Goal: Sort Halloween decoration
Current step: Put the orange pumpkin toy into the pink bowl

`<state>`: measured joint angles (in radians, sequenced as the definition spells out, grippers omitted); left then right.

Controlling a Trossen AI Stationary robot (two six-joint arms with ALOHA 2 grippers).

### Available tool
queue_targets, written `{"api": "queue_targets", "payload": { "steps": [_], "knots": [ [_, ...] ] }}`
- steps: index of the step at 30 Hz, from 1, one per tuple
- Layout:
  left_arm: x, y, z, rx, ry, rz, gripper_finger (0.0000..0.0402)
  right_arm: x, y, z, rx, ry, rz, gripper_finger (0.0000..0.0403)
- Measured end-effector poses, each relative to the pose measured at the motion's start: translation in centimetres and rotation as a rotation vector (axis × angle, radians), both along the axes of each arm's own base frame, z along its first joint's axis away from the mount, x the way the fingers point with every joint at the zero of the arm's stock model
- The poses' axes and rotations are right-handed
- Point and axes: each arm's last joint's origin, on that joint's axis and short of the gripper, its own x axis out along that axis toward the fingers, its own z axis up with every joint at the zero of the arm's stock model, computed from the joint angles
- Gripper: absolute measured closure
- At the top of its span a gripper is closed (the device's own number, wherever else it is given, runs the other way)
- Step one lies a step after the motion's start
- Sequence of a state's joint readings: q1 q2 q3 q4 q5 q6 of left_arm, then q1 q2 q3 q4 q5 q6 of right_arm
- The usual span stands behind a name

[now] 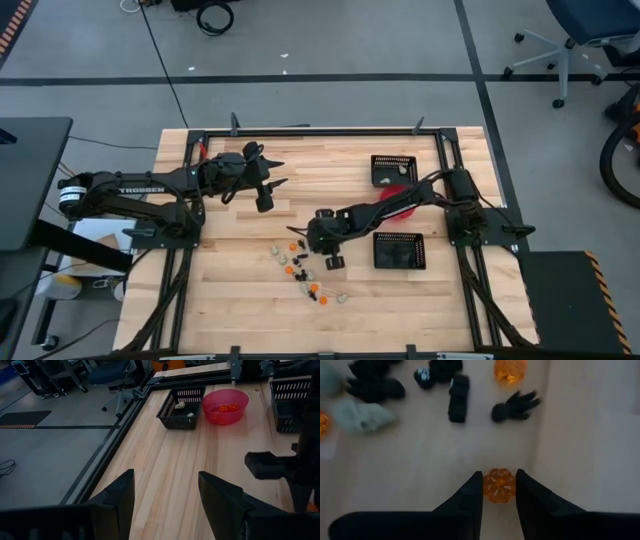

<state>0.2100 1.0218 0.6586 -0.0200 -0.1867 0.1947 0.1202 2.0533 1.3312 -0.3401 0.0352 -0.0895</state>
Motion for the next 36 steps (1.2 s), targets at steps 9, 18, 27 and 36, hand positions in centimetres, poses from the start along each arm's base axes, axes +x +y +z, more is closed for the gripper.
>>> {"api": "queue_targets", "payload": {
  "steps": [9,18,27,36],
  "knots": [
    [0.0,0.0,0.0,0.004,0.002,-0.002,0.0209,-0.4,-0.3,2.4,-0.015,-0.041,-0.023,0.0306],
    [0.0,0.0,0.0,0.003,0.001,-0.001,0.0209,-0.9,-0.4,4.0,-0.012,-0.063,-0.025,0.0306],
    [0.0,0.0,0.0,0.003,0.002,-0.001,0.0209,-2.0,-0.6,6.8,-0.023,-0.084,-0.034,0.0306],
    [0.0,0.0,0.0,0.002,0.001,0.0,0.0209,-3.8,-0.9,10.2,-0.045,-0.119,-0.062,0.0306]
  ]
}}
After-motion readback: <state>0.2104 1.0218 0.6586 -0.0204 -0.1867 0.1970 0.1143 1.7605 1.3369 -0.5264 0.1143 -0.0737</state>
